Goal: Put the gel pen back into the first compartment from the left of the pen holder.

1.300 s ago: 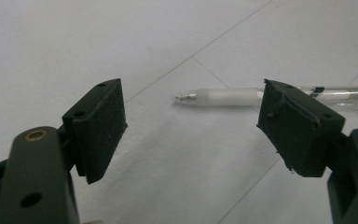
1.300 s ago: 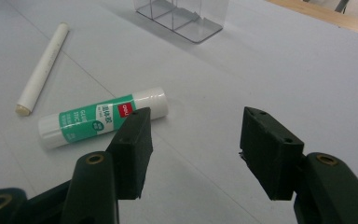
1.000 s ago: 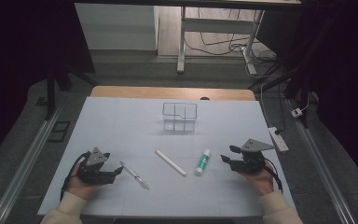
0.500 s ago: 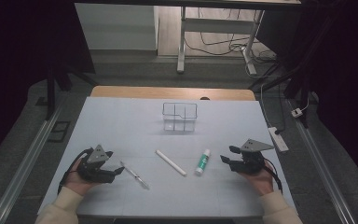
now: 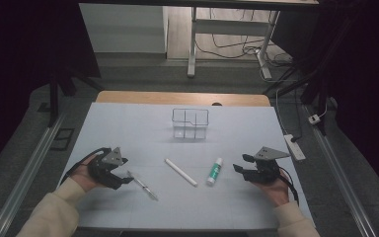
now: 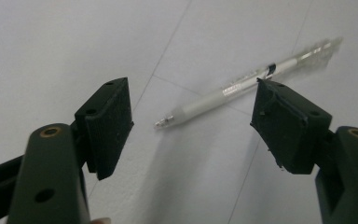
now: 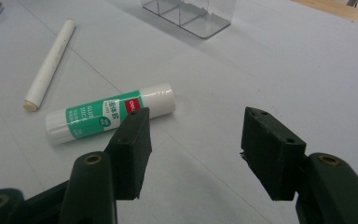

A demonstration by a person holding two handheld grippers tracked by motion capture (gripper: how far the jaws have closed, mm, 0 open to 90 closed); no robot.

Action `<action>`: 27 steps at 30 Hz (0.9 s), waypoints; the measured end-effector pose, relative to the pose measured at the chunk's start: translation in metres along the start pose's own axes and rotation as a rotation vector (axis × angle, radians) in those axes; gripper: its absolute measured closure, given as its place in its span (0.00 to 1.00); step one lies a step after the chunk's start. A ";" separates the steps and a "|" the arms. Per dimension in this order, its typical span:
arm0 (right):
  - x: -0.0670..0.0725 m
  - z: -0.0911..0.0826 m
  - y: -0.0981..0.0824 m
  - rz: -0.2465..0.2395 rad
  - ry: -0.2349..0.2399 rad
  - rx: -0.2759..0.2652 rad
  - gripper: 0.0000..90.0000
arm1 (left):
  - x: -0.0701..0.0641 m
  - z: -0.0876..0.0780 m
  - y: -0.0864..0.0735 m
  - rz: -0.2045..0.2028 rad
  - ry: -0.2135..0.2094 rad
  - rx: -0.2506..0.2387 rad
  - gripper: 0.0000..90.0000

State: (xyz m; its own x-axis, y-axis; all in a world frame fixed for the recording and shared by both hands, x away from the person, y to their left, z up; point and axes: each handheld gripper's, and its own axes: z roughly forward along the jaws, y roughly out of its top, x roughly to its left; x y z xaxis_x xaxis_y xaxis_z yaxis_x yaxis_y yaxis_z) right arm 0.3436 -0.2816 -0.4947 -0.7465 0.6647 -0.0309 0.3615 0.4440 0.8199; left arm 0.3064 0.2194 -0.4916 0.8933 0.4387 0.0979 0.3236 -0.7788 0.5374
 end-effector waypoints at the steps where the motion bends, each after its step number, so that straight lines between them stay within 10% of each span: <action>1: 0.000 0.000 0.000 -0.002 0.000 0.001 0.46 | 0.001 0.001 0.002 0.019 -0.008 0.009 0.32; 27: -0.001 0.004 -0.001 0.003 0.012 0.021 0.46 | 0.013 0.034 0.025 0.288 -0.159 0.183 0.45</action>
State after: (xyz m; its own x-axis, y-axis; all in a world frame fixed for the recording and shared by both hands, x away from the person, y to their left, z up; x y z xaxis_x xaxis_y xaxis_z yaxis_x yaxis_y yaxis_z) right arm 0.3458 -0.2802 -0.4979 -0.7520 0.6588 -0.0211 0.3753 0.4543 0.8080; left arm 0.3366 0.1906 -0.5057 0.9885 0.1257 0.0840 0.0893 -0.9337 0.3467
